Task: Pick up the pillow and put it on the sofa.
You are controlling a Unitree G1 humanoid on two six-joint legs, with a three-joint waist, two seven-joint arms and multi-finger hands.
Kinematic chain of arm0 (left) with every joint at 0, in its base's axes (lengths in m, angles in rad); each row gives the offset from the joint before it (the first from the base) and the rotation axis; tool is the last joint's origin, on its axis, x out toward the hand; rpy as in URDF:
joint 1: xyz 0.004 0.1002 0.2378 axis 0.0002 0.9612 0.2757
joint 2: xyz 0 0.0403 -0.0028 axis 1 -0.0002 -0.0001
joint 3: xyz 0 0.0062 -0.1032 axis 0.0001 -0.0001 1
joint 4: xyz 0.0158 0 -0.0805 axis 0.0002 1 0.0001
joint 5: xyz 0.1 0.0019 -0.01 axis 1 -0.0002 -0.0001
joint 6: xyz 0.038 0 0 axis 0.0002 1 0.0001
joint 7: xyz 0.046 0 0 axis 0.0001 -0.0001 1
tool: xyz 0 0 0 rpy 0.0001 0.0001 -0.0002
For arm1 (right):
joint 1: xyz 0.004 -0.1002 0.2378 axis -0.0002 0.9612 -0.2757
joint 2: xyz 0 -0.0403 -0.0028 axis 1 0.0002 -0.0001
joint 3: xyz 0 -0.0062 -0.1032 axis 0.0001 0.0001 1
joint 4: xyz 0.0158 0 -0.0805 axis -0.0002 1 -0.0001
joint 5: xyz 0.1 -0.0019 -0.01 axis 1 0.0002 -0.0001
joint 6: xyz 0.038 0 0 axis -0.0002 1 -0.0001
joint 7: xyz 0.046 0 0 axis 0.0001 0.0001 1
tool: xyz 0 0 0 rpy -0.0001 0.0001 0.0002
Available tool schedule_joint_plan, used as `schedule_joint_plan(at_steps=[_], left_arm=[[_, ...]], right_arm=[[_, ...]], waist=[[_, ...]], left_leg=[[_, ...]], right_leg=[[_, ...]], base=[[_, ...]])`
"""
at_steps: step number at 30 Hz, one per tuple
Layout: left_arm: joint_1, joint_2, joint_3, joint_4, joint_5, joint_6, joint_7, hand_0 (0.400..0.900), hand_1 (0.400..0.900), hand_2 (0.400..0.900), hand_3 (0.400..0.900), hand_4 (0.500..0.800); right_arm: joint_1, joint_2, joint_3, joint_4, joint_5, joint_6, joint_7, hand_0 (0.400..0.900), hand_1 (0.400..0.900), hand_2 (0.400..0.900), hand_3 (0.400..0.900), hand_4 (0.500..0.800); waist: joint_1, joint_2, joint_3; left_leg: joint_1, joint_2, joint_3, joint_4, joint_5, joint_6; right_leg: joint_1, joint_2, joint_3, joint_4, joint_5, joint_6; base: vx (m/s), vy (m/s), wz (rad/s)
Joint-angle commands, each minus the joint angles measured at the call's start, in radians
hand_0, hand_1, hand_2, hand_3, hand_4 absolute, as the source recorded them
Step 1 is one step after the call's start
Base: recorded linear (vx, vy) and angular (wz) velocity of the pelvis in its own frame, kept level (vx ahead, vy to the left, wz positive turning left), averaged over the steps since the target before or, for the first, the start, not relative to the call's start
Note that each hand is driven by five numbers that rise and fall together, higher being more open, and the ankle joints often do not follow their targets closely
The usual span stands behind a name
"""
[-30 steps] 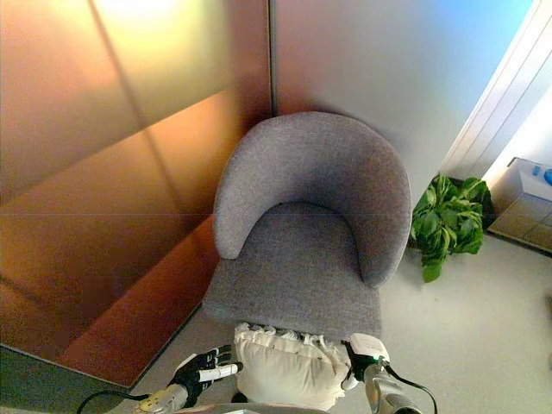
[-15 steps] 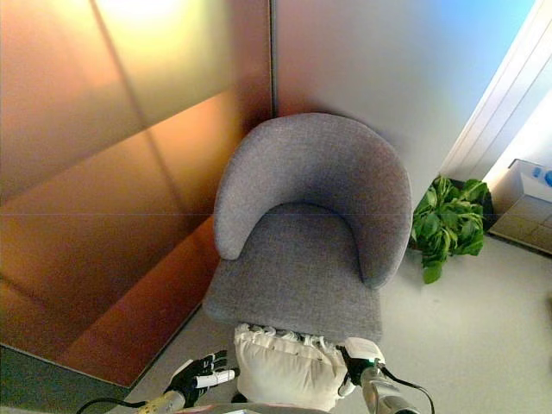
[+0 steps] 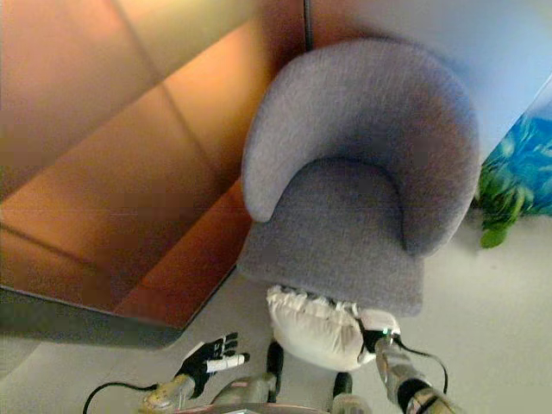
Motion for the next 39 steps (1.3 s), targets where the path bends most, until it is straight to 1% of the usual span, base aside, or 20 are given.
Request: schedule_joint_plan(at_steps=[1, 6, 10, 12, 18, 23, 29, 33, 35, 36, 39], left_arm=[[-0.112, 0.017, -0.004, -0.040, -0.070, -0.084, 0.001, 0.900, 0.900, 0.900, 0.900, 0.800], [-0.139, 0.008, -0.033, -0.081, -0.111, -0.078, 0.009, 0.900, 0.900, 0.900, 0.900, 0.800], [-0.172, 0.006, -0.054, -0.105, -0.149, -0.079, 0.020, 0.900, 0.900, 0.900, 0.900, 0.800], [-0.182, 0.007, -0.063, -0.114, -0.167, -0.083, 0.029, 0.900, 0.900, 0.900, 0.900, 0.800], [-0.203, 0.005, -0.089, -0.160, -0.210, -0.099, 0.051, 0.900, 0.900, 0.900, 0.900, 0.800], [-0.210, -0.004, -0.104, -0.206, -0.239, -0.097, 0.063, 0.900, 0.900, 0.900, 0.900, 0.800], [-0.209, 0.001, -0.124, -0.259, -0.270, -0.117, 0.073, 0.900, 0.900, 0.900, 0.900, 0.800], [-0.207, 0.004, -0.138, -0.281, -0.284, -0.131, 0.093, 0.900, 0.900, 0.900, 0.900, 0.800], [-0.204, 0.010, -0.138, -0.290, -0.289, -0.139, 0.094, 0.900, 0.900, 0.900, 0.900, 0.800], [-0.202, 0.011, -0.139, -0.290, -0.291, -0.144, 0.096, 0.900, 0.900, 0.900, 0.900, 0.800], [-0.199, 0.013, -0.135, -0.287, -0.293, -0.155, 0.095, 0.900, 0.900, 0.900, 0.900, 0.800]], right_arm=[[-0.141, -0.029, 0.036, -0.005, 0.011, 0.050, -0.047, 0.900, 0.900, 0.900, 0.900, 0.800], [-0.214, -0.059, 0.044, 0.010, 0.015, 0.076, -0.037, 0.900, 0.900, 0.900, 0.900, 0.800], [-0.301, -0.081, 0.058, 0.035, 0.016, 0.097, -0.006, 0.900, 0.900, 0.900, 0.900, 0.800], [-0.328, -0.086, 0.069, 0.047, 0.023, 0.114, 0.000, 0.900, 0.900, 0.900, 0.900, 0.800], [-0.398, -0.120, 0.067, 0.079, 0.014, 0.132, 0.016, 0.900, 0.900, 0.900, 0.900, 0.800], [-0.449, -0.149, 0.067, 0.100, -0.004, 0.136, 0.038, 0.900, 0.900, 0.900, 0.900, 0.800], [-0.506, -0.183, 0.071, 0.117, -0.024, 0.132, 0.052, 0.900, 0.900, 0.900, 0.900, 0.800], [-0.536, -0.188, 0.079, 0.119, -0.034, 0.138, 0.053, 0.900, 0.900, 0.900, 0.900, 0.800], [-0.546, -0.191, 0.082, 0.122, -0.038, 0.140, 0.049, 0.900, 0.900, 0.900, 0.900, 0.800], [-0.551, -0.191, 0.081, 0.122, -0.043, 0.136, 0.041, 0.400, 0.400, 0.400, 0.400, 0.500], [-0.551, -0.185, 0.080, 0.123, -0.041, 0.137, 0.023, 0.400, 0.400, 0.400, 0.400, 0.500]], waist=[[0.035, -0.043, 0.080], [0.037, -0.004, 0.129], [0.042, 0.021, 0.169], [0.044, 0.030, 0.181], [0.048, 0.066, 0.210], [0.045, 0.101, 0.228], [0.039, 0.136, 0.261], [0.034, 0.151, 0.282], [0.034, 0.156, 0.289], [0.034, 0.158, 0.291], [0.033, 0.159, 0.295]], left_leg=[[0.019, -0.094, -0.023, 0.012, -0.128, 0.019], [-0.033, -0.105, -0.017, 0.017, -0.110, 0.016], [-0.096, -0.114, -0.003, 0.038, -0.098, 0.017], [-0.116, -0.118, 0.000, 0.042, -0.091, 0.018], [-0.168, -0.131, 0.010, 0.056, -0.075, 0.018], [-0.208, -0.135, 0.028, 0.071, -0.061, 0.014], [-0.266, -0.137, 0.052, 0.079, -0.038, 0.011], [-0.300, -0.131, 0.063, 0.075, -0.024, 0.010], [-0.312, -0.128, 0.068, 0.073, -0.019, 0.008], [-0.314, -0.128, 0.068, 0.071, -0.018, 0.008], [-0.313, -0.128, 0.068, 0.066, -0.017, 0.006]], right_leg=[[-0.120, -0.097, 0.052, 0.099, 0.000, 0.063], [-0.174, -0.109, 0.054, 0.108, 0.011, 0.062], [-0.246, -0.121, 0.057, 0.138, 0.022, 0.063], [-0.271, -0.124, 0.058, 0.149, 0.026, 0.064], [-0.335, -0.141, 0.056, 0.180, 0.034, 0.068], [-0.382, -0.152, 0.061, 0.201, 0.040, 0.071], [-0.453, -0.158, 0.067, 0.218, 0.056, 0.075], [-0.495, -0.151, 0.079, 0.225, 0.063, 0.074], [-0.509, -0.151, 0.081, 0.226, 0.067, 0.075], [-0.513, -0.150, 0.081, 0.227, 0.068, 0.075], [-0.515, -0.152, 0.080, 0.228, 0.065, 0.076]], base=[[-0.02, 0.042, 0.05], [-0.01, 0.049, 0.05], [-0.04, 0.047, 0.04], [-0.02, 0.018, 0.03], [-0.02, 0.041, 0.03], [-0.01, 0.072, 0.00], [-0.04, 0.024, -0.02], [-0.06, 0.024, -0.07], [-0.05, 0.003, -0.04], [-0.04, -0.001, -0.02], [-0.01, -0.001, 0.00]])
